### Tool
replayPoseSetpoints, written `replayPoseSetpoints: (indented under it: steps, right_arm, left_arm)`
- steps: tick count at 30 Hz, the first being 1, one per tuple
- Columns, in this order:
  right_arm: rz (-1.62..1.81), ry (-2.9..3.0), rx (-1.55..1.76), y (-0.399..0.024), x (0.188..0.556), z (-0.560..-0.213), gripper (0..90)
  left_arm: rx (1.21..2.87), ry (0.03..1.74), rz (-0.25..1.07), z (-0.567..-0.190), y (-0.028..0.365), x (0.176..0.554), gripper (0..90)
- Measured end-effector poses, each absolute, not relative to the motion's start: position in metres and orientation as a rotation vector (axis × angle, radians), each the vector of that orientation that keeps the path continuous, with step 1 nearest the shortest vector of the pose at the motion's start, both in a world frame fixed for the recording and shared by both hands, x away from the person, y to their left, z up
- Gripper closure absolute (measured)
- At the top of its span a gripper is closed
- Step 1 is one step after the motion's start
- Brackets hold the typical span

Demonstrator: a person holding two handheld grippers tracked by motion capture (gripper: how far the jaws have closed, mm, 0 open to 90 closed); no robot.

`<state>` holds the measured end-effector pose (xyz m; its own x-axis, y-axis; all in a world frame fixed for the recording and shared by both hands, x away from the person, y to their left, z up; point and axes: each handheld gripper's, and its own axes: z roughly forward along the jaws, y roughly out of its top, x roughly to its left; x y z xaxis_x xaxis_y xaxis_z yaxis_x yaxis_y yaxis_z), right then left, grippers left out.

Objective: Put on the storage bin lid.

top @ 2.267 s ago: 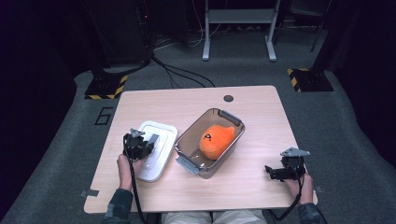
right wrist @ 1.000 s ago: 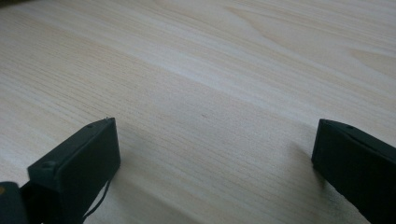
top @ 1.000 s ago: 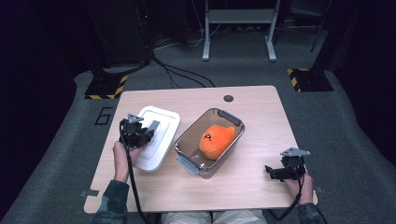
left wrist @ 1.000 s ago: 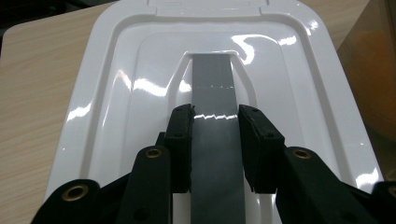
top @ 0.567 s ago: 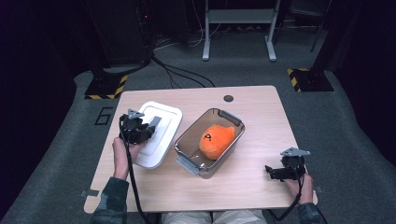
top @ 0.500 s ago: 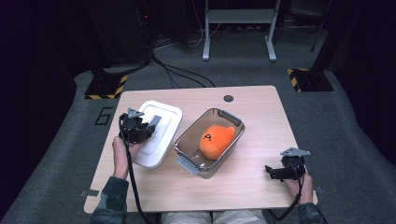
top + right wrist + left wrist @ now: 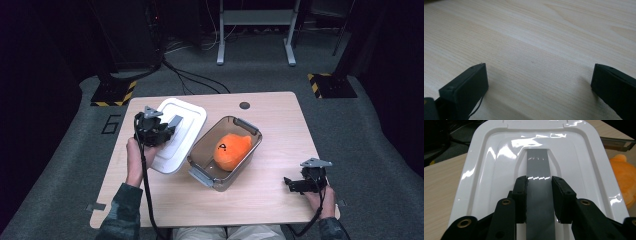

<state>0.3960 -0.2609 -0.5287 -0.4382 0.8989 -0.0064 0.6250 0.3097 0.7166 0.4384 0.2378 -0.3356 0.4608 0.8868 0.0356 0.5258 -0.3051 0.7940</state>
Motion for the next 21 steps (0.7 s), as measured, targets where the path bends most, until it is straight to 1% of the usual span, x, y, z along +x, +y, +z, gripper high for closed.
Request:
replayPoseSetpoints:
  steps: [12,21]
  right_arm:
    - [0.914,2.174,1.356,-0.261,0.396,-0.529,0.3]
    - [0.914,2.172,1.360,-0.261,0.396,-0.529,0.5]
  left_arm:
    - [2.042,1.061,0.577,-0.322,0.183,0.443,66.2]
    - [2.110,1.006,0.499,-0.333,0.138,0.454,66.2]
